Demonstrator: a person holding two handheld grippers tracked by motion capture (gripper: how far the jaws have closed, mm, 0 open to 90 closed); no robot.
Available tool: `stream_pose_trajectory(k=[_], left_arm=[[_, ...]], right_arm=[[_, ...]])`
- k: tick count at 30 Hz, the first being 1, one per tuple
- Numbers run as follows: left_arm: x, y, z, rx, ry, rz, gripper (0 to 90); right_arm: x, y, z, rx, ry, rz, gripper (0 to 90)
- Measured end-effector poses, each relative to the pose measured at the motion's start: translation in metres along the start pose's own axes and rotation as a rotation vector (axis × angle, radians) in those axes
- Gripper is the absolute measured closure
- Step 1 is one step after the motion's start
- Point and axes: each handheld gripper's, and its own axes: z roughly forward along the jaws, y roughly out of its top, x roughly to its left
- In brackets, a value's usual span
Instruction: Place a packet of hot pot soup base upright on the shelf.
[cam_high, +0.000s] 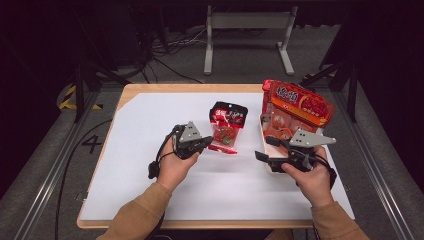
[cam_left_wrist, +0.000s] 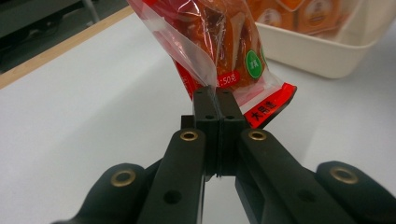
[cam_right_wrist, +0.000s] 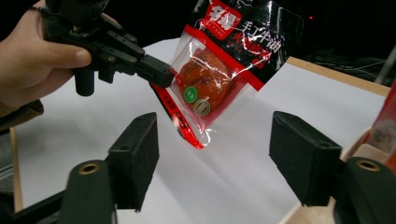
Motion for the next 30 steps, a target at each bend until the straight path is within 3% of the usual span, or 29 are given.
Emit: stream_pose_trajectory(k=[7,15,20,30], left_arm=[[-0.018,0.005,-0.012,-0.049,-0.034,0.031,90.0],[-0.032,0.009,-0.017,-0.078,-0.066,0.063,90.0],[-0.04,0.01,-0.019,-0.094,-0.09,0.085,90.0],[-0.057,0.011,-0.019,-0.117,-0.133,0.111,90.0]], right_arm=[[-0.01,0.008,0.003,-0.01,0.002,0.084,36.1],[-0.017,0.018,0.004,-0.007,0.002,0.095,29.5],[-0.021,0.023,0.003,-0.011,0.034,0.109,29.1],[-0.014,0.031,0.01,-0.012,0.097,0.105,30.0]])
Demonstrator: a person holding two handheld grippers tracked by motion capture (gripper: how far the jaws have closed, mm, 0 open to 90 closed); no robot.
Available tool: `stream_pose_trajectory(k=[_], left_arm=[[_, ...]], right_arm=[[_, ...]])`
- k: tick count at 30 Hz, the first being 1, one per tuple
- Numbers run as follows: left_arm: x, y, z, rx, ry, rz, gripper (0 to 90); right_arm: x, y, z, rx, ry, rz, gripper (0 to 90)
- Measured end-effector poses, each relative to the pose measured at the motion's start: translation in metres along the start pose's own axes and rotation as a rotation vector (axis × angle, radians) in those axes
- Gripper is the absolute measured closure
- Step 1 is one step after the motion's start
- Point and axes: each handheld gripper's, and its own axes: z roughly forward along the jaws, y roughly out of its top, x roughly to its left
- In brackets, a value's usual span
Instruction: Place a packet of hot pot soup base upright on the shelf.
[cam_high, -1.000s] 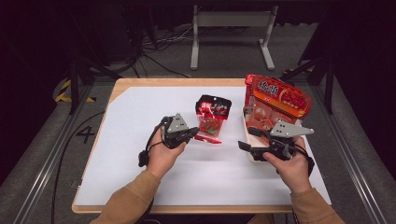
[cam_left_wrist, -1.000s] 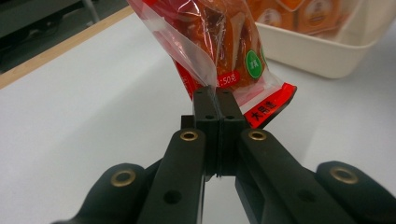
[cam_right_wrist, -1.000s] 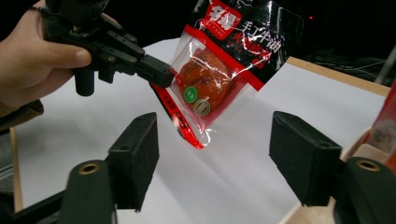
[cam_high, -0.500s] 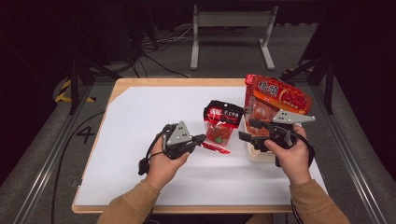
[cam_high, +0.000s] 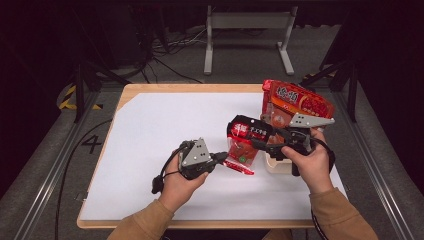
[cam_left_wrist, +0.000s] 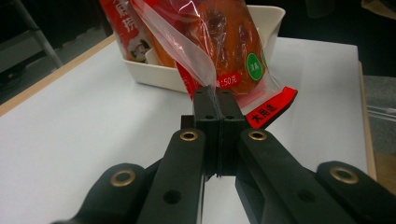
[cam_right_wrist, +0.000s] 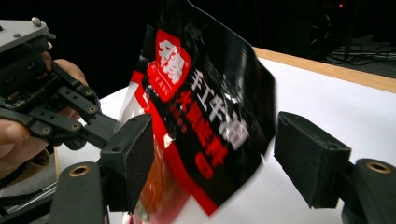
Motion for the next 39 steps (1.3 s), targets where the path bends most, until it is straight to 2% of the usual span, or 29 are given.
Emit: stream_pose_trajectory(k=[3,8,9,10,11,15,17,18,19,23,26,29,31,32,34,39], left_arm=[[-0.002,-0.001,0.003,0.001,-0.019,-0.002,90.0],[-0.005,-0.004,0.007,0.009,-0.028,-0.001,90.0],[-0.006,-0.005,0.009,0.011,-0.031,0.001,90.0],[-0.006,-0.005,0.009,0.011,-0.031,0.001,90.0],[-0.006,-0.006,0.01,0.013,-0.034,-0.002,90.0],[-0.005,-0.008,0.011,0.015,-0.037,-0.006,90.0],[-0.005,-0.008,0.011,0.017,-0.037,-0.005,90.0],[-0.006,-0.009,0.012,0.018,-0.04,-0.008,90.0],[-0.006,-0.009,0.012,0.018,-0.041,-0.005,90.0],[-0.005,-0.009,0.013,0.016,-0.048,-0.008,88.9],[-0.004,-0.01,0.013,0.017,-0.062,-0.031,86.2],[-0.001,-0.013,0.014,0.018,-0.077,-0.085,78.0],[0.001,-0.014,0.013,0.029,-0.067,-0.112,70.5],[0.001,-0.014,0.012,0.037,-0.059,-0.12,67.8],[0.003,-0.015,0.01,0.042,-0.042,-0.133,57.0],[0.008,-0.019,0.003,0.045,-0.003,-0.155,41.5]], right_arm=[[0.004,0.001,0.003,-0.006,0.028,0.026,33.7],[0.005,0.002,0.007,-0.006,0.042,0.039,37.7],[0.005,0.003,0.008,0.02,0.053,0.035,48.4],[0.005,0.003,0.008,0.02,0.053,0.035,48.4],[0.006,0.003,0.009,0.04,0.062,0.026,57.2],[0.007,0.004,0.007,0.071,0.099,0.001,74.0],[0.007,0.005,0.007,0.077,0.104,-0.01,77.3],[0.008,0.006,0.006,0.099,0.109,-0.049,87.7],[0.008,0.007,0.005,0.104,0.115,-0.067,89.3],[0.01,0.008,0.004,0.11,0.118,-0.114,90.0],[0.01,0.008,0.002,0.099,0.131,-0.125,90.0],[0.011,0.01,0.0,0.09,0.164,-0.136,90.0],[0.012,0.011,-0.002,0.087,0.174,-0.15,90.0],[0.012,0.011,-0.002,0.085,0.178,-0.154,90.0],[0.013,0.014,-0.005,0.08,0.174,-0.18,90.0],[0.01,0.021,-0.014,0.072,0.164,-0.215,90.0]])
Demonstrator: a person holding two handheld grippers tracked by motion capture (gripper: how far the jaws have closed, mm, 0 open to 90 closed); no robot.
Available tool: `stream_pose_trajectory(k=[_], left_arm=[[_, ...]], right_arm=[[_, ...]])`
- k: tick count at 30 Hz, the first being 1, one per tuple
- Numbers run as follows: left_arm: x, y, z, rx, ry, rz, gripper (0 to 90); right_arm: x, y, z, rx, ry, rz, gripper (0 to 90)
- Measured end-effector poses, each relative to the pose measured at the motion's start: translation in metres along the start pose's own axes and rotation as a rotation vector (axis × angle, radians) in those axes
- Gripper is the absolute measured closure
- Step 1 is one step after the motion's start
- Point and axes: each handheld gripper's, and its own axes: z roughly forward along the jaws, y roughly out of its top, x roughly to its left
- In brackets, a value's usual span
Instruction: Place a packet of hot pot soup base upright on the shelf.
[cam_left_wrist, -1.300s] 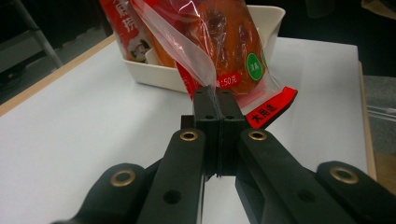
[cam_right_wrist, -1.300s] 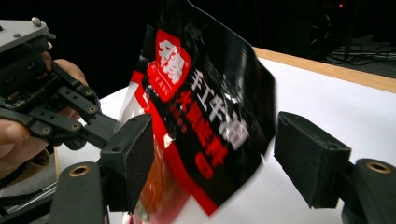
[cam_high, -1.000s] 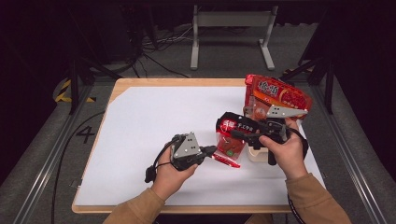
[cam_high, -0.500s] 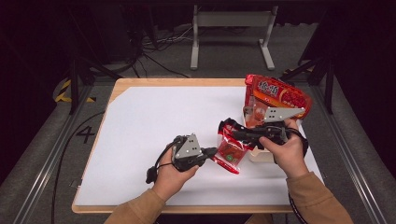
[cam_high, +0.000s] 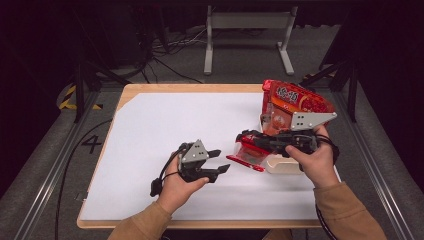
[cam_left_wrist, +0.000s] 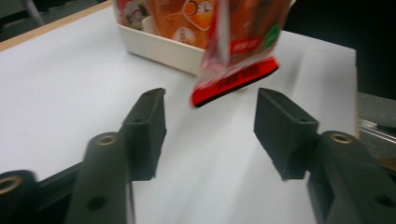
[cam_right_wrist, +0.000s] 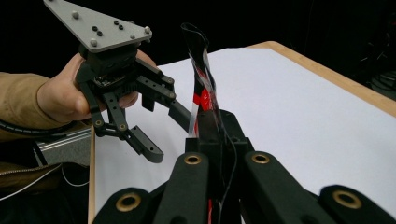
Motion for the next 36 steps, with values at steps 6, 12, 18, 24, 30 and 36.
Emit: stream_pose_trajectory(k=[6,12,18,24,30,36], left_arm=[[0.01,-0.009,-0.012,0.012,0.056,-0.019,31.4],[0.021,-0.024,-0.022,0.048,0.11,-0.049,21.9],[0.031,-0.037,-0.035,0.083,0.151,-0.069,20.0],[0.042,-0.049,-0.052,0.088,0.192,-0.108,19.3],[0.051,-0.057,-0.068,0.075,0.232,-0.146,18.9],[0.055,-0.06,-0.074,0.07,0.247,-0.155,18.7]], right_arm=[[-0.004,0.006,-0.016,-0.002,-0.032,-0.024,90.0],[-0.008,0.009,-0.031,-0.011,-0.056,-0.034,90.0],[-0.013,0.012,-0.047,0.003,-0.085,-0.07,90.0],[-0.019,0.01,-0.058,0.022,-0.104,-0.084,90.0],[-0.025,0.007,-0.068,0.022,-0.129,-0.075,90.0],[-0.03,0.004,-0.075,0.026,-0.145,-0.07,90.0]])
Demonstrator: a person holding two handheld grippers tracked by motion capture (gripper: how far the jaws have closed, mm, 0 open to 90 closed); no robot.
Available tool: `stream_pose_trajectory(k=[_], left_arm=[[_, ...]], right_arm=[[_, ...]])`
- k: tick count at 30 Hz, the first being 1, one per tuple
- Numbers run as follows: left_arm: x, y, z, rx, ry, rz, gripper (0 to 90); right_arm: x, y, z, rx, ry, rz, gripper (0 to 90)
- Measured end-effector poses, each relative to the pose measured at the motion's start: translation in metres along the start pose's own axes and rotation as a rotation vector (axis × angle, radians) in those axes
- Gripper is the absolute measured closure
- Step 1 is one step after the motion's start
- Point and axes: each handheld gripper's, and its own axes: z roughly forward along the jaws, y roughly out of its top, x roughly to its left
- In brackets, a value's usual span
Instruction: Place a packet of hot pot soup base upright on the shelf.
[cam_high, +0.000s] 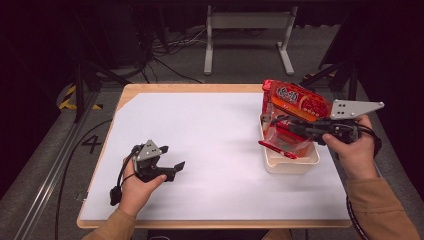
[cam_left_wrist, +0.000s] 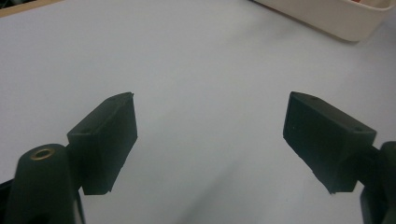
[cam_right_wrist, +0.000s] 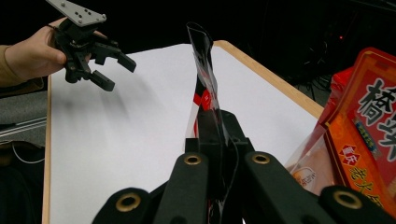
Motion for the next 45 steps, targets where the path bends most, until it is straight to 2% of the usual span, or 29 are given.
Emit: stream_pose_trajectory(k=[4,10,14,19,26,36,45], left_arm=[[0.007,-0.001,-0.007,-0.008,0.031,-0.009,18.2],[0.016,-0.007,-0.012,0.0,0.046,-0.032,17.0],[0.018,-0.008,-0.016,-0.023,0.065,-0.044,17.2],[0.02,-0.008,-0.018,-0.028,0.063,-0.055,17.0],[0.021,-0.009,-0.017,-0.024,0.068,-0.053,16.9],[0.022,-0.011,-0.015,-0.017,0.065,-0.065,16.5],[0.021,-0.011,-0.014,-0.016,0.068,-0.062,16.4]], right_arm=[[-0.004,-0.003,-0.005,0.005,-0.003,0.002,90.0],[-0.008,-0.008,-0.008,0.021,0.002,-0.001,90.0],[-0.011,-0.013,-0.008,0.028,0.017,0.006,90.0],[-0.011,-0.018,-0.008,0.04,0.033,0.004,89.9],[-0.011,-0.024,-0.008,0.075,0.079,0.004,89.8],[-0.012,-0.03,-0.007,0.118,0.117,0.029,89.1],[-0.014,-0.039,0.001,0.156,0.128,0.056,87.9]])
